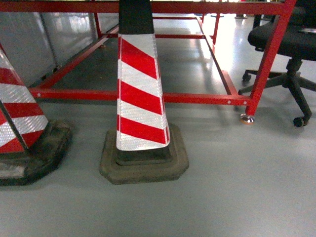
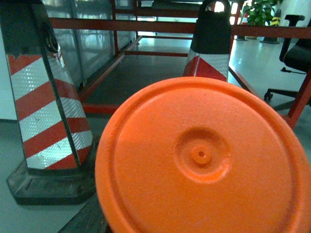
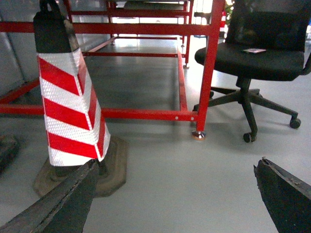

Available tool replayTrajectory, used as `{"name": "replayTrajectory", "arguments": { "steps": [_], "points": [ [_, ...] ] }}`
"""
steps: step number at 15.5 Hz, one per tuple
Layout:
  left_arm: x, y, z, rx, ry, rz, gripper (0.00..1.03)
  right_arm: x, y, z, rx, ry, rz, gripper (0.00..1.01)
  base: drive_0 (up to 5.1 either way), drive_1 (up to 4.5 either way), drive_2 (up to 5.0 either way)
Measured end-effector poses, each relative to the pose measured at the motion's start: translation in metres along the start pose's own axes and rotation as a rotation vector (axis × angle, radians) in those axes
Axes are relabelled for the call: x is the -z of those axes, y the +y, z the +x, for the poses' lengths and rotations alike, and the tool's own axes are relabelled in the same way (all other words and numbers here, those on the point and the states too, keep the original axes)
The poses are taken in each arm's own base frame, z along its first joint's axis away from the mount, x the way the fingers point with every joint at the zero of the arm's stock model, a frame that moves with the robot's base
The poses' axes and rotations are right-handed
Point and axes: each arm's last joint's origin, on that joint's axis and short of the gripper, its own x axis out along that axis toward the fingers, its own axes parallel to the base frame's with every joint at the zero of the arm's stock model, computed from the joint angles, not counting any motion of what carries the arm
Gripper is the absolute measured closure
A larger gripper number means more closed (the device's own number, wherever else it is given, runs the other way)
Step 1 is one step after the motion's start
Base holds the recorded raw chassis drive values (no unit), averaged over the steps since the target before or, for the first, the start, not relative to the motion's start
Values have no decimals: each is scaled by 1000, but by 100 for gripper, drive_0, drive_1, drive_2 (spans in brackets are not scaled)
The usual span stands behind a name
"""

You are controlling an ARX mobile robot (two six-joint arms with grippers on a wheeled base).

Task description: Pick capacitor and pack into box

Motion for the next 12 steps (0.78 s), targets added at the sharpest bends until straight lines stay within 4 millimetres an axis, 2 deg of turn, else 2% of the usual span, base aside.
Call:
{"name": "replayTrajectory", "arguments": {
  "steps": [3, 12],
  "points": [
    [0, 0, 0, 2, -2, 0, 58, 0, 0, 0, 0, -3, 0, 3, -3, 430, -435],
    [0, 0, 0, 2, -1, 0, 58, 0, 0, 0, 0, 1, 0, 3, 0, 0, 0]
  ]
}}
